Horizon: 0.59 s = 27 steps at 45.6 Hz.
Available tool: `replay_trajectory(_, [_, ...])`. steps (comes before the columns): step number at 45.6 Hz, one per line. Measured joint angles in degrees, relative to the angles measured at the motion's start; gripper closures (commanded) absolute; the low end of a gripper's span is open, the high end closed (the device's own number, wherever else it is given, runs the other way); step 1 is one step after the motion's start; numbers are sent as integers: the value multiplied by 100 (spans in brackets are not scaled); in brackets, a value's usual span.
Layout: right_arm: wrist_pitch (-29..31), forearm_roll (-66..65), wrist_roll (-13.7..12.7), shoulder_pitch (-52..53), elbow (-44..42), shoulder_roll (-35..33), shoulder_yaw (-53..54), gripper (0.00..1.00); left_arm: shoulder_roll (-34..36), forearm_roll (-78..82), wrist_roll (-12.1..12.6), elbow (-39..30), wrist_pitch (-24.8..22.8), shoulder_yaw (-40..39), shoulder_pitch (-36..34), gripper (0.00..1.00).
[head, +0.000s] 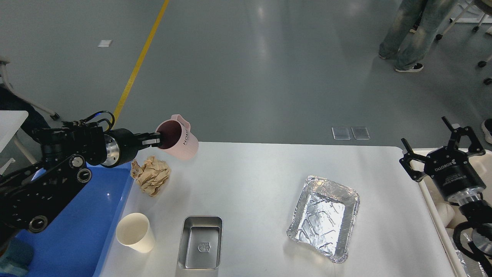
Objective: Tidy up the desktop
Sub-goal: 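Lift the pink mug with the left gripper and carry it over the blue tray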
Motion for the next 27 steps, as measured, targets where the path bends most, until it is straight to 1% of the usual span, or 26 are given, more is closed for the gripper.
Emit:
replay_trajectory(5, [-12,1,0,7,11,-1,-8,0,621,-321,-9,-217,0,-136,109,100])
replay_trajectory(9, [-14,1,0,9,15,0,-14,0,1051,-504,-23,-382,1,-322,361,100])
replay_trajectory(10, [-14,0,0,9,15,1,-17,0,1256,-559,-27,-478,1,-431,544,100])
replay_trajectory(15, [-14,0,0,5,19,2,-18,0,1668,-621,-59,-678,0,-776,1089,100])
replay_trajectory(18, [-14,1,0,2,21,-8,-17,0,1862,-679,-100,-755,-24,-1123,1545,100])
replay_trajectory(27, [-10,0,0,0,21,-30,-11,0,2010,-752,-165,-851,-119,-2026,2882,100])
